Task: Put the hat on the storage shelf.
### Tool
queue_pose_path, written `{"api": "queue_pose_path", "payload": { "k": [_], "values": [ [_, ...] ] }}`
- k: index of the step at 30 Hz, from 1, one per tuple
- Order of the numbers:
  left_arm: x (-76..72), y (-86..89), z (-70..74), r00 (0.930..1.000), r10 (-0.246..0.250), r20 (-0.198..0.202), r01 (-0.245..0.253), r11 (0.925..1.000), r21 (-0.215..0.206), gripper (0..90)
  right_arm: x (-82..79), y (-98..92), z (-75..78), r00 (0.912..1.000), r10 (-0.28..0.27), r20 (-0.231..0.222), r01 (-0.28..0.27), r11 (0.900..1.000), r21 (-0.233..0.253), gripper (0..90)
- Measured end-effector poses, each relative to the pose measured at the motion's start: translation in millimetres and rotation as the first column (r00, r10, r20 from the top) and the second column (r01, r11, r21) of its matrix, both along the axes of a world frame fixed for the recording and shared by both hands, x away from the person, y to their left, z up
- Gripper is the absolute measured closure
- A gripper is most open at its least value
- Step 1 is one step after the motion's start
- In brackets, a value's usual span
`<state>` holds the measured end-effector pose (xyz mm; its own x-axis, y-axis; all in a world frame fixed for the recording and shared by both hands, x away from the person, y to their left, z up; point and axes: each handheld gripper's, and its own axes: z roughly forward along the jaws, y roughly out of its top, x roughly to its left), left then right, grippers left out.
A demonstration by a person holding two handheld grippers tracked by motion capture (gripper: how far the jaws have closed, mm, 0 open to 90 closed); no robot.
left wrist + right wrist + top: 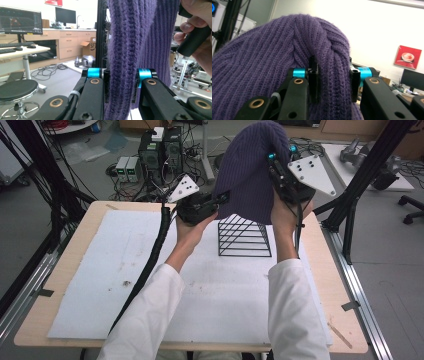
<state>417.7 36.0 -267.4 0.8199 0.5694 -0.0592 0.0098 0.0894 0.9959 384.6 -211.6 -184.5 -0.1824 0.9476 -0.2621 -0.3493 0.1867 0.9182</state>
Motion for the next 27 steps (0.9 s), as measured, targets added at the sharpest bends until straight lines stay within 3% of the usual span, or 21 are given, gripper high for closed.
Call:
{"api": "queue_pose_path", "payload": {
  "k": [3, 13, 21, 27],
  "values": [
    [9.0, -9.0, -2.5, 0.9996, -0.012, -0.027, 0.012, 0.9999, -0.001, 81.3, 6.9, -7.4, -3.4, 0.9998, -0.018, -0.011, 0.018, 1.0, -0.001, 71.1],
    [15.5, -26.1, -11.1, 0.9991, -0.017, -0.038, 0.018, 0.9997, 0.018, 80.9, 21.3, -18.8, -12.8, 0.9952, -0.089, -0.041, 0.087, 0.995, -0.056, 71.0],
    [16.3, -35.0, -12.3, 1.0, 0.007, -0.002, -0.007, 0.9999, 0.011, 80.7, 21.9, -21.1, -14.7, 0.9848, -0.174, -0.003, 0.172, 0.977, -0.13, 70.5],
    [22.1, -40.6, -19.8, 0.9997, 0.02, -0.01, -0.02, 0.9998, 0.003, 80.0, 24.9, -23.8, -18.2, 0.9767, -0.213, -0.021, 0.206, 0.96, -0.189, 70.7]
  ]
}}
